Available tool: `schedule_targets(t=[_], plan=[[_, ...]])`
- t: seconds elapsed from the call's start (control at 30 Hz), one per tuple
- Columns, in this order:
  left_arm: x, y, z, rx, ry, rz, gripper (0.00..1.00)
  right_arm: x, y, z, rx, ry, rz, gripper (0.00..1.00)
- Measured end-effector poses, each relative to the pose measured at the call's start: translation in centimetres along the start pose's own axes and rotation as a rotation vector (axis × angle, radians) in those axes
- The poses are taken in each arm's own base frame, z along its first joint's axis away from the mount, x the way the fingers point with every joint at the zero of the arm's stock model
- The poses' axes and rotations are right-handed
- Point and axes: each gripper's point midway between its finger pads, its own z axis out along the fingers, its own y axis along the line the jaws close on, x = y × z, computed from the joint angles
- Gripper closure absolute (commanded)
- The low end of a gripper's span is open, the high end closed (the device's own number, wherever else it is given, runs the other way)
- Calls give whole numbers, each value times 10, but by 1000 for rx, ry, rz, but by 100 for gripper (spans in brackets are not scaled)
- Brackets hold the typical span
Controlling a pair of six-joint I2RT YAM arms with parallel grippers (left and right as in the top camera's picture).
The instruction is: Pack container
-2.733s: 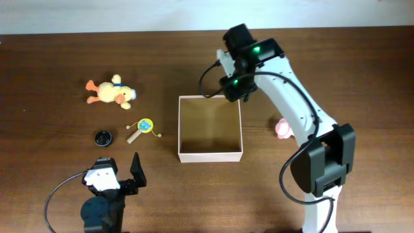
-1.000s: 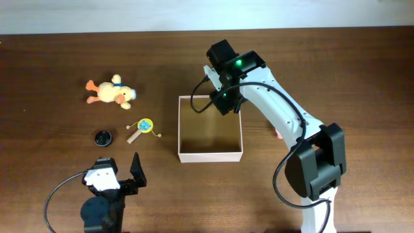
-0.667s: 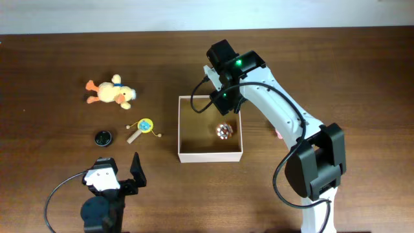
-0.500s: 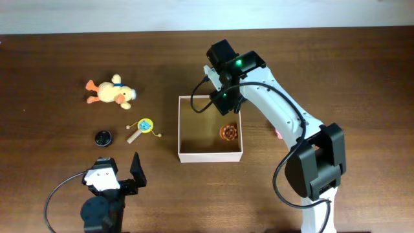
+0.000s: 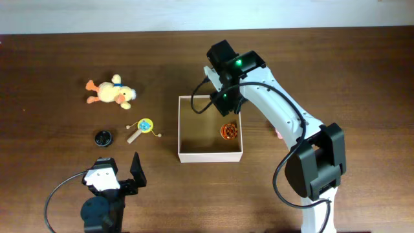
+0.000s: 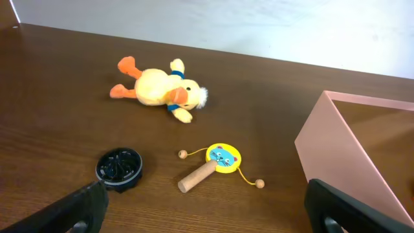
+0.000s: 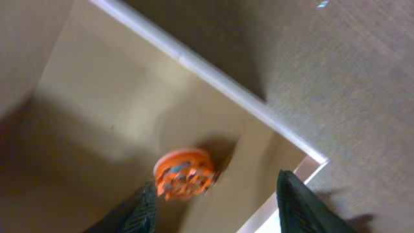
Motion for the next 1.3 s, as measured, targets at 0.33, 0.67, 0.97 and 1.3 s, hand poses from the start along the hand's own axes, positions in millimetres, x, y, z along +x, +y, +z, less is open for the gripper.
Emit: schedule_targets(t=[0.33,0.67,0.97,1.3], plan=[[0,0,0,0,0,0,1,22,28,-1,-62,94,-45,50],[0,0,0,0,0,0,1,40,69,8,-94,156,-166,43],[0,0,0,0,0,0,1,64,60,37,-99,225,-165,43],[0,0,0,0,0,0,1,69,58,45,-101,233,-167,68]])
